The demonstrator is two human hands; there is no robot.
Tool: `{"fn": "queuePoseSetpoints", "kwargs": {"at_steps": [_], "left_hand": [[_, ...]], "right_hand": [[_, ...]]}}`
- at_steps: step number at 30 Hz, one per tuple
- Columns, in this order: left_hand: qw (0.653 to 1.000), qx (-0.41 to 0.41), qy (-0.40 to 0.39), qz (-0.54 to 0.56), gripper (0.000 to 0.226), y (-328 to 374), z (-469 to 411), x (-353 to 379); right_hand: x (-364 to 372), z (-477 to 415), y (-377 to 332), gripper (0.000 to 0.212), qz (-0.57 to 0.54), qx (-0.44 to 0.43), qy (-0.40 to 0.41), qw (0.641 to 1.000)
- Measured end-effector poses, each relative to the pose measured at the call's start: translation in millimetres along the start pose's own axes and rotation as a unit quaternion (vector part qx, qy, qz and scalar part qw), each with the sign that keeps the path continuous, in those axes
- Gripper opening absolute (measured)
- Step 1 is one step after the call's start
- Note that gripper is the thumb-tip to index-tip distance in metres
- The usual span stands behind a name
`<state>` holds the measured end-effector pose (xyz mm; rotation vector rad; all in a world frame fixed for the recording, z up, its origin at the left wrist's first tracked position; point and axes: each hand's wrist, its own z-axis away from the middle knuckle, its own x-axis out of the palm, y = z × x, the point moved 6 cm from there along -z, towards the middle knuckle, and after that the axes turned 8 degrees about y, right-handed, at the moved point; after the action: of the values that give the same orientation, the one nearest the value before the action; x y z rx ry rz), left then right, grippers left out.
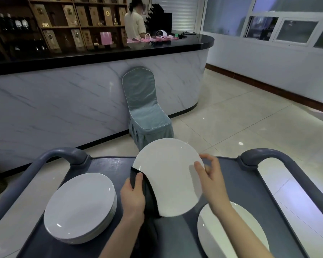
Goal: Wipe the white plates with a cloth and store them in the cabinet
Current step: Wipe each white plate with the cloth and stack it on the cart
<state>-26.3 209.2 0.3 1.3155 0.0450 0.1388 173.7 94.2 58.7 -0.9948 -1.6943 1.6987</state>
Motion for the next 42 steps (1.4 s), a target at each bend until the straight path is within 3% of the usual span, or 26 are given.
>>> {"fn": "queuePoseSetpoints", "kwargs": {"at_steps": [3,6,10,12,14,17,19,21,24,28,30,33,35,38,42], "left_hand": [[0.986,0.082,-0.113,-0.088,0.016,17,-10,3],[0.936,0.154,-0.248,-0.194,0.017,31,-13,20],[0.873,0.198,-0.364,-0.256,0.024,31,-3,38],[0.884,0.176,-0.356,-0.248,0.022,24,-5,35],[0.922,0.134,-0.297,-0.209,0.022,15,-10,24],[0.985,0.043,-0.129,-0.104,0.02,-8,-10,3],[0.998,-0.045,-0.021,-0.041,0.019,-33,1,-3],[0.993,-0.101,0.051,-0.027,0.032,-49,13,-5],[0.993,-0.103,0.051,-0.023,0.033,-50,10,-10],[0.994,0.02,-0.049,-0.093,0.019,-14,-11,-14],[0.972,0.095,-0.145,-0.157,0.019,7,-14,-2],[0.911,0.169,-0.288,-0.243,0.018,27,-12,22],[0.877,0.196,-0.345,-0.272,0.02,31,-5,33],[0.901,0.172,-0.316,-0.243,0.018,29,-6,29],[0.982,0.065,-0.128,-0.119,0.021,6,-9,4]], "right_hand": [[-4,-20,-16,0.034,0.12,-0.07,-0.113,0.984],[12,-20,-25,0.032,0.207,-0.118,-0.243,0.94],[32,-4,-16,0.028,0.2,-0.124,-0.317,0.919],[31,-2,-12,0.028,0.183,-0.124,-0.302,0.927],[23,-6,-6,0.028,0.148,-0.091,-0.25,0.953],[9,-8,4,0.03,0.036,-0.018,-0.08,0.996],[7,5,11,0.036,-0.004,0.005,0.062,0.998],[11,24,19,0.04,-0.024,0.025,0.141,0.989],[14,27,32,0.029,-0.043,0.051,0.104,0.992],[6,-2,20,0.022,0.042,0.022,-0.053,0.997],[10,-15,5,0.023,0.119,-0.032,-0.141,0.982],[28,-14,-7,0.023,0.19,-0.1,-0.265,0.94],[38,-5,-8,0.023,0.202,-0.133,-0.304,0.921],[32,-6,-8,0.022,0.181,-0.132,-0.271,0.936],[8,-14,1,0.027,0.043,-0.038,-0.077,0.995]]}}
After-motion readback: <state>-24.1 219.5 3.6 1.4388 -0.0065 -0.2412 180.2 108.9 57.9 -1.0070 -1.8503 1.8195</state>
